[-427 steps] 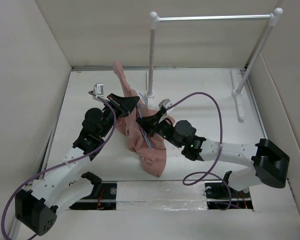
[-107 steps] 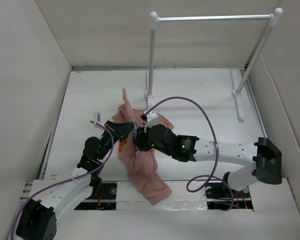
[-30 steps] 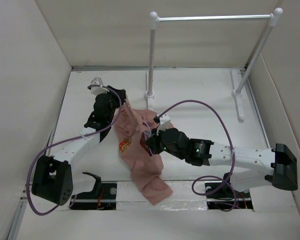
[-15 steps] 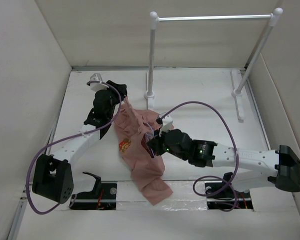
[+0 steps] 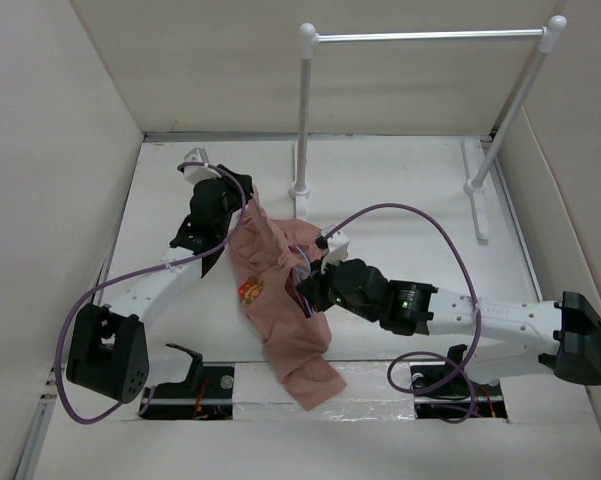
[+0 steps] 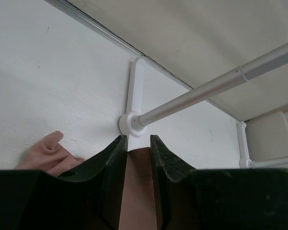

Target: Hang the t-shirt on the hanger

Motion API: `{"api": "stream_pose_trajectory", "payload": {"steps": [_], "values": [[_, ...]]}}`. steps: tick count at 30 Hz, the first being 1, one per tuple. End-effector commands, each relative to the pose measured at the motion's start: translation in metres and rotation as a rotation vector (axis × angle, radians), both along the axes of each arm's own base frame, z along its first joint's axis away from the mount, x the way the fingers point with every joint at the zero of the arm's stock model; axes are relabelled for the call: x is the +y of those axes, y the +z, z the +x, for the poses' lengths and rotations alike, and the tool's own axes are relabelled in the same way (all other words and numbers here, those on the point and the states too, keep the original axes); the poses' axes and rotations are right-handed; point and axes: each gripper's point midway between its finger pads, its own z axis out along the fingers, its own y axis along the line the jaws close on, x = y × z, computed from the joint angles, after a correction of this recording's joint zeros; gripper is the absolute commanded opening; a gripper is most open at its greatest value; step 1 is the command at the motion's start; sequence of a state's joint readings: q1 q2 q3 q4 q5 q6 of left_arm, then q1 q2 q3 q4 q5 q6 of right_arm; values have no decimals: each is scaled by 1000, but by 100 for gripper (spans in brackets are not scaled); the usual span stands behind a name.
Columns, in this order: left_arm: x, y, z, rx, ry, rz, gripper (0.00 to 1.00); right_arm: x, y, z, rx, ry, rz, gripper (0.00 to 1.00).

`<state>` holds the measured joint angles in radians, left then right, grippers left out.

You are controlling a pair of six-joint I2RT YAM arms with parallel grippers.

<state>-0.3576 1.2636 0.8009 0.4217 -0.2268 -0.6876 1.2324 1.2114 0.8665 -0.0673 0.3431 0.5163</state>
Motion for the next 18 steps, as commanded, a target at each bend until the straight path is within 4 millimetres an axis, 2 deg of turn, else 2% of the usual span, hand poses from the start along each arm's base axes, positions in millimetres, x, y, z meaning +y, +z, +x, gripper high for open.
{"api": "stream_pose_trajectory", "payload": {"steps": [1, 4, 8, 15, 18], "values": [[1, 18, 5, -60, 1, -7, 22, 9, 21, 0, -33, 7, 65, 0], [1, 20, 8, -62, 0, 0, 19, 9, 19, -3, -28, 23, 64, 0], [0, 18, 10, -57, -1, 0, 1, 7, 20, -3, -24, 19, 73, 0], [11, 24, 9, -72, 58, 1, 0, 3, 18, -4, -23, 18, 69, 0], [20, 41, 15, -105, 115, 7, 0, 0, 12, -7, -8, 24, 52, 0]]}}
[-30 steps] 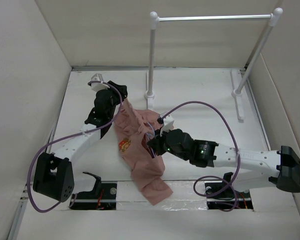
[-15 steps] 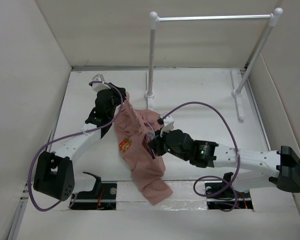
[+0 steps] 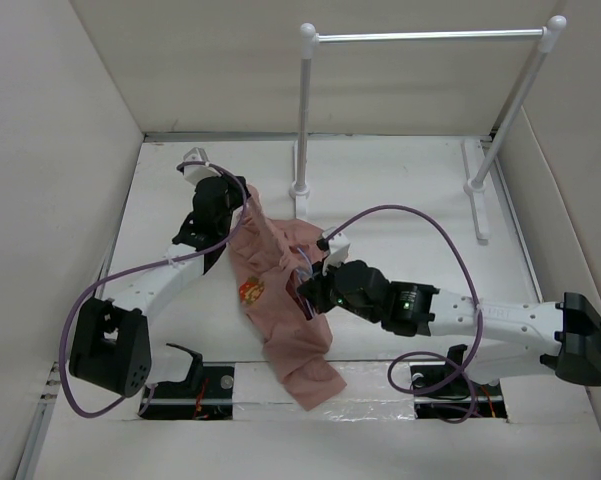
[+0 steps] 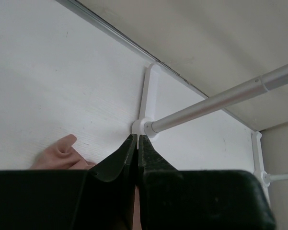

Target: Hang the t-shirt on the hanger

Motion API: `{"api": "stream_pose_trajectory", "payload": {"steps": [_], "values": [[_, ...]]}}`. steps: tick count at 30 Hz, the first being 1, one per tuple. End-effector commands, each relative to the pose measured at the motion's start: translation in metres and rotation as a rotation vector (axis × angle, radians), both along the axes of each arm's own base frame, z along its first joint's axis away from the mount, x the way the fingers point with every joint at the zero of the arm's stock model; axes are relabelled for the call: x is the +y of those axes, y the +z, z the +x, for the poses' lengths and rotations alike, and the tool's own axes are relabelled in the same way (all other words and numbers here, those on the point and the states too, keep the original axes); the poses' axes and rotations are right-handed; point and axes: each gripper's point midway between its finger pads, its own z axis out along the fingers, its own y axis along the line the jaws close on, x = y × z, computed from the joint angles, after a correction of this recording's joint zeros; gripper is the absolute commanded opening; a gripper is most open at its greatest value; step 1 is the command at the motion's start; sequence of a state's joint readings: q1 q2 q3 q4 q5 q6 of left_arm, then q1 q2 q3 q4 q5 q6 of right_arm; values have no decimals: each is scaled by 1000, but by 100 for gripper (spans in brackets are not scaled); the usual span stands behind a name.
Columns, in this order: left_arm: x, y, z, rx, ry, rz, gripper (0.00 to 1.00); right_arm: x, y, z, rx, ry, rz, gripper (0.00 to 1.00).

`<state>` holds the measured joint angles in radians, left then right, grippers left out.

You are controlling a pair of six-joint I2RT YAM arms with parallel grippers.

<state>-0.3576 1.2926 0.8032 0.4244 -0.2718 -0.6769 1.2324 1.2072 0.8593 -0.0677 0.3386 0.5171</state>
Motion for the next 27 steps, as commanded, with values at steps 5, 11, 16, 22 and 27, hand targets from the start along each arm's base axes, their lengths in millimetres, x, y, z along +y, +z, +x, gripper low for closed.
{"api": "stream_pose_trajectory", "payload": {"steps": [5, 11, 16, 22, 27], "values": [[17, 78, 32, -156, 124, 16, 0, -3, 16, -12, -9, 27, 65, 0], [22, 93, 59, -145, 139, 54, 0, -8, 27, -19, -19, 43, 79, 0], [34, 103, 71, -142, 168, 83, 0, -15, 42, -19, -43, 38, 80, 0], [65, 127, 86, -147, 187, 72, 0, -26, 82, -27, -83, 81, 135, 0], [64, 145, 81, -178, 175, 70, 0, -36, 131, -21, -160, 62, 149, 0]]}}
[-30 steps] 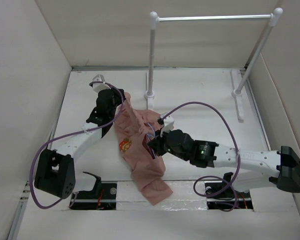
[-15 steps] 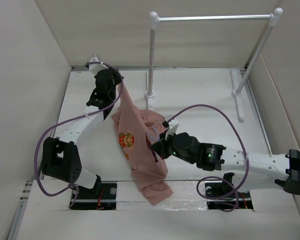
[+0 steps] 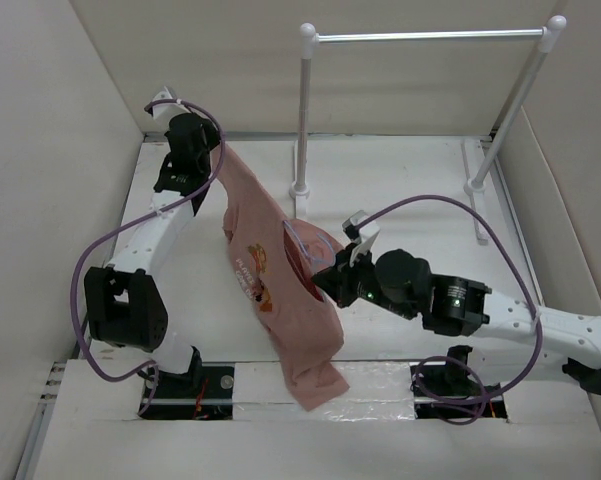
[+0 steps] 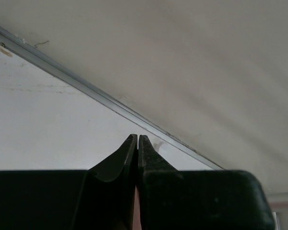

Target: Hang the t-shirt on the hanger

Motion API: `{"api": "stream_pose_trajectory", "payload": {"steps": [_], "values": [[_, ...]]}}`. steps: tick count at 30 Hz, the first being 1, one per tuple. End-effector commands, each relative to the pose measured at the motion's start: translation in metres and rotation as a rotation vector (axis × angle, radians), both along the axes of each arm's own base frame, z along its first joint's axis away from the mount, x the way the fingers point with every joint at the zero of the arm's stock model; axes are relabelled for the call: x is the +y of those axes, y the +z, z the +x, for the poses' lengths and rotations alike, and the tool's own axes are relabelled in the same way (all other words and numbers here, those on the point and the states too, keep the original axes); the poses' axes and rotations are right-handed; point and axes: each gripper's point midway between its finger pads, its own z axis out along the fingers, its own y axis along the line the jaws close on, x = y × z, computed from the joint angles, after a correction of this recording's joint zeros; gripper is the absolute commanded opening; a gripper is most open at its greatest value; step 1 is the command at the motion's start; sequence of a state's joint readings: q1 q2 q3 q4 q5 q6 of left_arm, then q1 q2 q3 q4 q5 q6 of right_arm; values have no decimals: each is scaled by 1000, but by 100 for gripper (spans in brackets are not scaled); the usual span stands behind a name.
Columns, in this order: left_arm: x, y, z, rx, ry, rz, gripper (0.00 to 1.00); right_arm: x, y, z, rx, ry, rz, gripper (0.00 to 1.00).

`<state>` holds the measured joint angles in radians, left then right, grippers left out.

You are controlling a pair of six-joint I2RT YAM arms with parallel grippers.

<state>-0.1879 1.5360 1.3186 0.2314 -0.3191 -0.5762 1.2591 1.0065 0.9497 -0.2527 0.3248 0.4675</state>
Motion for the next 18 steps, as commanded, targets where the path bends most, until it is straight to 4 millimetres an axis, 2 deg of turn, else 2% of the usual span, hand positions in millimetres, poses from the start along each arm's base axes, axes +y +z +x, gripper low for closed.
{"api": "stream_pose_trajectory", "payload": {"steps": [1, 4, 5, 8, 9, 10, 11, 12, 13, 14, 15, 16, 17, 18], "values": [[-6, 55, -12, -114, -39, -6, 0, -9, 83, 2, -123, -1, 102, 0], [-9, 67, -17, -138, -61, -23, 0, -15, 119, 6, -190, -11, 110, 0], [-10, 75, -22, -154, -68, -31, 0, -22, 158, 6, -222, -21, 170, 0], [-14, 98, -38, -198, -89, -51, 0, -29, 199, 10, -290, -36, 169, 0], [-21, 103, -45, -209, -109, -55, 0, -33, 233, 11, -320, -53, 213, 0], [-26, 103, -49, -209, -125, -56, 0, -34, 242, 13, -332, -61, 211, 0], [-29, 114, -62, -234, -142, -65, 0, -34, 244, 14, -340, -62, 183, 0], [-38, 113, -68, -232, -170, -77, 0, -37, 259, 16, -349, -63, 204, 0], [-41, 93, -72, -201, -193, -90, 0, -29, 252, 20, -338, -55, 176, 0], [-42, 102, -89, -239, -213, -139, 0, -29, 246, 21, -322, -54, 160, 0], [-45, 94, -96, -246, -234, -156, 0, -31, 243, 22, -312, -64, 156, 0], [-48, 67, -103, -223, -262, -169, 0, -39, 236, 24, -307, -85, 155, 0], [-46, 70, -117, -244, -270, -183, 0, -48, 235, 27, -293, -114, 175, 0], [-47, 61, -122, -232, -279, -194, 0, -57, 234, 29, -289, -133, 190, 0]]}}
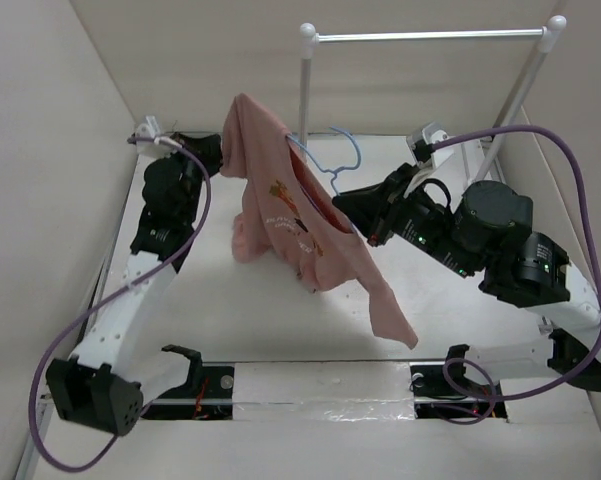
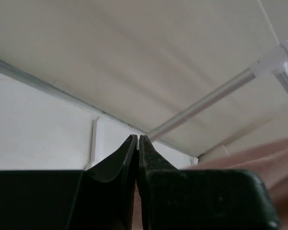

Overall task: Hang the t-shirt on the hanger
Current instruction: Place the T-shirt on the hanger, then place the hanger at the clothesline.

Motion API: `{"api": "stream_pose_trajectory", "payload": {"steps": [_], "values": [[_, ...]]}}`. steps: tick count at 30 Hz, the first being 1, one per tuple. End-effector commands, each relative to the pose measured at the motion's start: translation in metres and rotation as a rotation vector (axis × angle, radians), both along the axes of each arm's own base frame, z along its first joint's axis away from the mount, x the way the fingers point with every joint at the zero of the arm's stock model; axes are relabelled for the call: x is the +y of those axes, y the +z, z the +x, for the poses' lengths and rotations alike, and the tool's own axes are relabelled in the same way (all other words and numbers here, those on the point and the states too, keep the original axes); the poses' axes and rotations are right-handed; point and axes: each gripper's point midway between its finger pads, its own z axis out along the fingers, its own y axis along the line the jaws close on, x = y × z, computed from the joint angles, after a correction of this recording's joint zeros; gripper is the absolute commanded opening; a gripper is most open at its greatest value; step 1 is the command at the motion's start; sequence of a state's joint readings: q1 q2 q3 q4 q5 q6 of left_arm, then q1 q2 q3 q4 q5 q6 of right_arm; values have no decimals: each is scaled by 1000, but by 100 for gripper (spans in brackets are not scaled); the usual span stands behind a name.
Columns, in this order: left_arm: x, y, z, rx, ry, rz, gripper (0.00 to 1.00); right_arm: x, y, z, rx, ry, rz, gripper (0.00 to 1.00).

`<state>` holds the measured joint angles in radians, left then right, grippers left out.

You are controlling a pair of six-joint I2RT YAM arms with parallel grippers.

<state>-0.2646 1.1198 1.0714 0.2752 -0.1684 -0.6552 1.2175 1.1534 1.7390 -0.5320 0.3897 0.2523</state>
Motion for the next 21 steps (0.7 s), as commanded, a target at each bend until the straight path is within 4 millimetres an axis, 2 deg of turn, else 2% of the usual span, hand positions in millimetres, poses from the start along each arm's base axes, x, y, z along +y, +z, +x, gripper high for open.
{"api": "stream_pose_trajectory", "payload": {"steps": [1, 3, 4, 5, 7, 8, 9, 10, 11, 12, 13, 15, 16, 17, 20, 21], "values": [[-8, -25, -25, -5, -82, -58, 3, -38, -7, 4, 14, -69, 23, 0], [-14, -34, -36, -13, -129, -46, 15, -63, -7, 11, 24, -132, 43, 0], [-15, -44, -42, -2, -144, -47, 17, -73, -7, 12, 28, -155, 48, 0], [-15, -34, -55, -38, -162, -51, 19, -88, -9, 11, 39, -185, 52, 0], [-20, -35, -71, -55, -211, -56, 19, -112, -15, 26, 54, -300, 38, 0], [-19, -22, -86, -105, -228, -65, 19, -121, -21, 32, 69, -345, 11, 0], [-19, -15, -94, -128, -243, -66, 19, -122, -29, 42, 82, -376, -23, 0], [-20, -14, -101, -135, -261, -67, 19, -137, -34, 59, 97, -454, -42, 0], [-25, -9, -115, -154, -309, -57, 19, -141, -43, 69, 111, -477, -83, 0], [-28, -7, -120, -153, -333, -47, 19, -135, -49, 80, 127, -455, -111, 0], [-32, -9, -127, -135, -365, -32, 19, -153, -53, 99, 139, -528, -120, 0], [-33, -2, -143, -164, -393, -16, 19, -163, -58, 116, 156, -548, -142, 0], [-33, -4, -149, -151, -401, -5, 19, -167, -64, 130, 175, -572, -158, 0], [-32, 0, -159, -171, -412, 2, 20, -185, -62, 141, 179, -628, -153, 0], [-32, -2, -174, -164, -438, 51, 24, -208, -47, 162, 168, -710, -128, 0], [-33, -4, -176, -161, -447, 74, 27, -227, -42, 169, 169, -755, -120, 0]]}}
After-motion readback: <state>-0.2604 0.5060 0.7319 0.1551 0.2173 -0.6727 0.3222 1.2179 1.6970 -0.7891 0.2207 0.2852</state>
